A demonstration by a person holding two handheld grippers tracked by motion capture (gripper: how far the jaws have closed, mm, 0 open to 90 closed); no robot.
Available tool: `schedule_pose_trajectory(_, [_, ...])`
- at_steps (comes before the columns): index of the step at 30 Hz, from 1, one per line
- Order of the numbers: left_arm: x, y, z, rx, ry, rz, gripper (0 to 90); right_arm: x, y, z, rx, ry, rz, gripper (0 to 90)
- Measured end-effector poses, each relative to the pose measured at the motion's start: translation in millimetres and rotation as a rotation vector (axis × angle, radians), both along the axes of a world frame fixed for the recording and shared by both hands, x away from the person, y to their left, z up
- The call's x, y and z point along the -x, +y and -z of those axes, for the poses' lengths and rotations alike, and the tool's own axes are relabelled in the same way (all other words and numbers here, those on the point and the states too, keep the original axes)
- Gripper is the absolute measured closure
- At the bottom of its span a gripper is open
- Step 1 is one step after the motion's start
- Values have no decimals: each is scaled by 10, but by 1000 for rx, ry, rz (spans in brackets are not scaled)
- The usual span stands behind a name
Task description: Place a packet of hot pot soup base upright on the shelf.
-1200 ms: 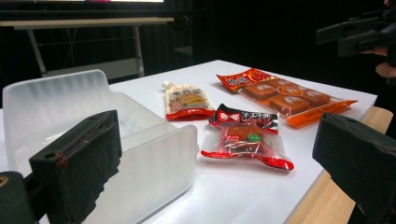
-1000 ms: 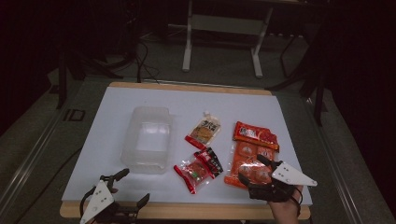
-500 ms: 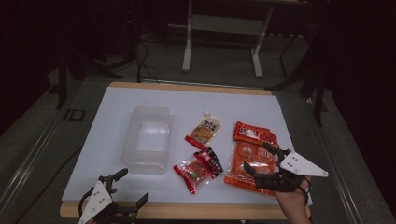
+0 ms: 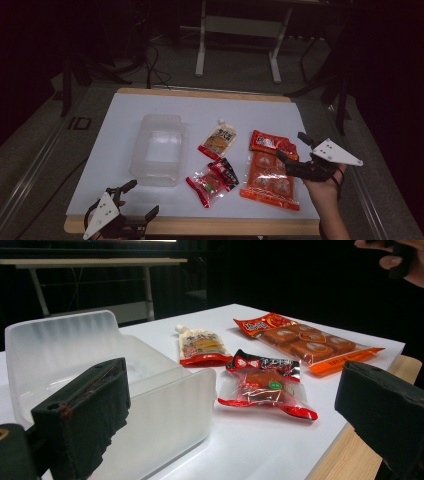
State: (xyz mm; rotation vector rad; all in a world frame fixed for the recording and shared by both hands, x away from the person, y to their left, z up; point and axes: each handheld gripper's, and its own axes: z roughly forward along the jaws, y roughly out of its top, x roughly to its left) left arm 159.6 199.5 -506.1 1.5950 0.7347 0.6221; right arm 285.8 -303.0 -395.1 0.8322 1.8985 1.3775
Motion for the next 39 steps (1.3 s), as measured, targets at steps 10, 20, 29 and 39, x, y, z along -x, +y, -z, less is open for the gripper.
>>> schedule_pose_trajectory(10, [7,-2,-1,-4,-5,-2,16,-341,-163,163,0,81,53,100])
schedule_pose_trajectory(20, [2,-9,4,-8,-4,-3,16,-642,-337,441,12,146,116,100])
schedule_pose_trajectory(29, [-2,-6,10,-6,0,-4,16,-835,-471,713,27,217,144,161])
schedule_pose_trajectory(39, [-9,-10,20,-12,6,-2,16,-1014,-639,1004,44,309,181,193])
